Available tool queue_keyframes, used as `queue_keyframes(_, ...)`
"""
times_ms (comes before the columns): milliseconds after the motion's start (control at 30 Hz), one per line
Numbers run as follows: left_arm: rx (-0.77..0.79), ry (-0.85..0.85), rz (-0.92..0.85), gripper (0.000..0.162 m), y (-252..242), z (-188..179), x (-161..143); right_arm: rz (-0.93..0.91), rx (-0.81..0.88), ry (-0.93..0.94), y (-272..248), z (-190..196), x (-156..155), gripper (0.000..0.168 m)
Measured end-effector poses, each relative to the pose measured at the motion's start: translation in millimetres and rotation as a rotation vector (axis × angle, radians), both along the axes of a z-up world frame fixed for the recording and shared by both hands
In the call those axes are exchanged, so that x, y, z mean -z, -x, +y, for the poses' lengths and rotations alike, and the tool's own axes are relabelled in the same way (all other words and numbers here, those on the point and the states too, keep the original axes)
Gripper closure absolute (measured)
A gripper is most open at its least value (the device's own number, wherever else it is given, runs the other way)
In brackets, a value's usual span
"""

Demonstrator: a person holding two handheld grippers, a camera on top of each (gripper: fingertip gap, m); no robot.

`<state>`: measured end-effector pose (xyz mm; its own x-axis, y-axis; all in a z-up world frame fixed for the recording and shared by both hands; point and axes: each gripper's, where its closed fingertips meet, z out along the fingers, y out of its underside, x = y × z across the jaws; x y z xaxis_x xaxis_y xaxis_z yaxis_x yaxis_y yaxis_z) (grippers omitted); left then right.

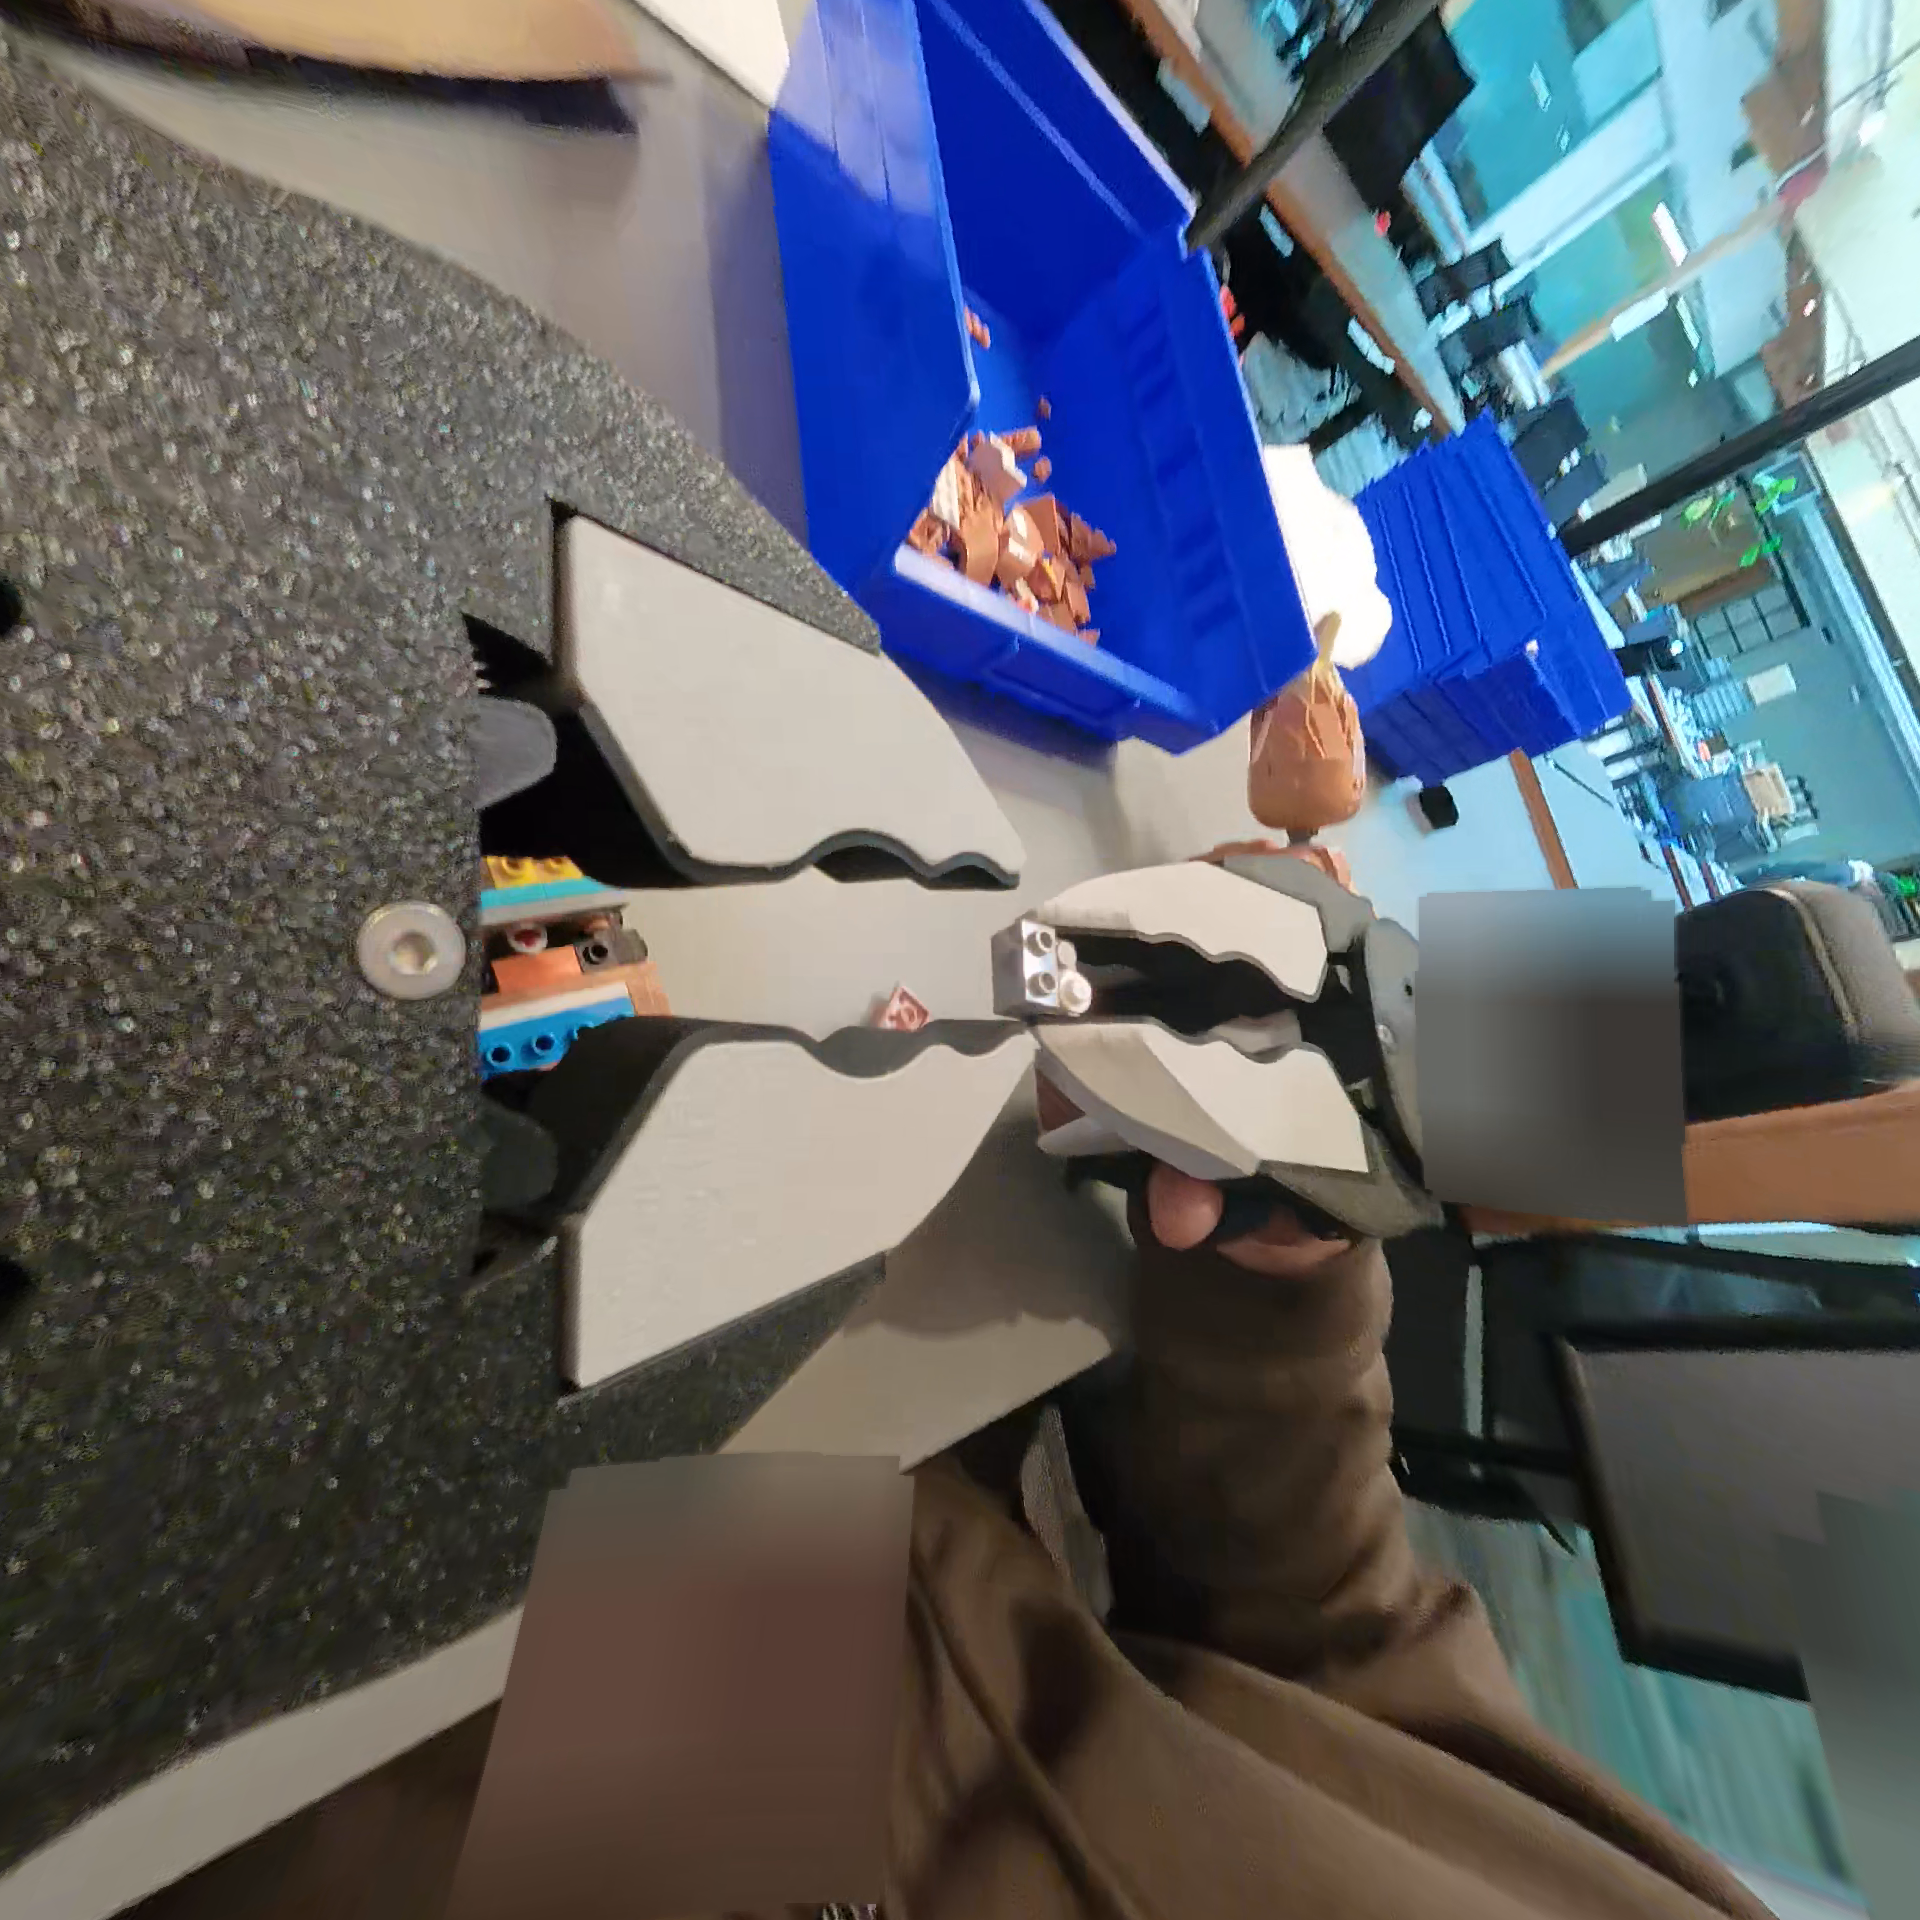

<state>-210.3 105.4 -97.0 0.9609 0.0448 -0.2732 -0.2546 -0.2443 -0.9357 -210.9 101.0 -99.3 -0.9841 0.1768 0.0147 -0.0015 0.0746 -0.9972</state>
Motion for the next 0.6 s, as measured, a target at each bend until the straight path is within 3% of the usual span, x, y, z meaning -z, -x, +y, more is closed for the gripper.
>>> queue_keyframes(200, 0.078, -0.001, -0.092, 0.143, -10, 2, 3, 0.014, -0.033, -0.01, -6, -3, 2, 0.153)
queue_keyframes(600, 0.052, 0.081, -0.191, 0.146, -3, 2, 17, -0.028, -0.02, -0.085, -1, -4, 16, 0.152)
